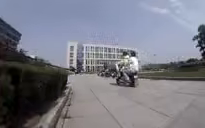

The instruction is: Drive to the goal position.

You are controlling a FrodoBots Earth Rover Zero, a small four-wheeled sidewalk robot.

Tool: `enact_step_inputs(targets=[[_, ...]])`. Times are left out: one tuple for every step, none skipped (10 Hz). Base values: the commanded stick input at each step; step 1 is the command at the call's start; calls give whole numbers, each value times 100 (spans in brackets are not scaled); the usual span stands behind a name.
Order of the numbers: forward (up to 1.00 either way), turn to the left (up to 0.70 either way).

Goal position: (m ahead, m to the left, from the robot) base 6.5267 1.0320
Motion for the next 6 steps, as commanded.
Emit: enact_step_inputs(targets=[[70,0],[70,0],[70,0],[70,0],[70,0],[70,0]])
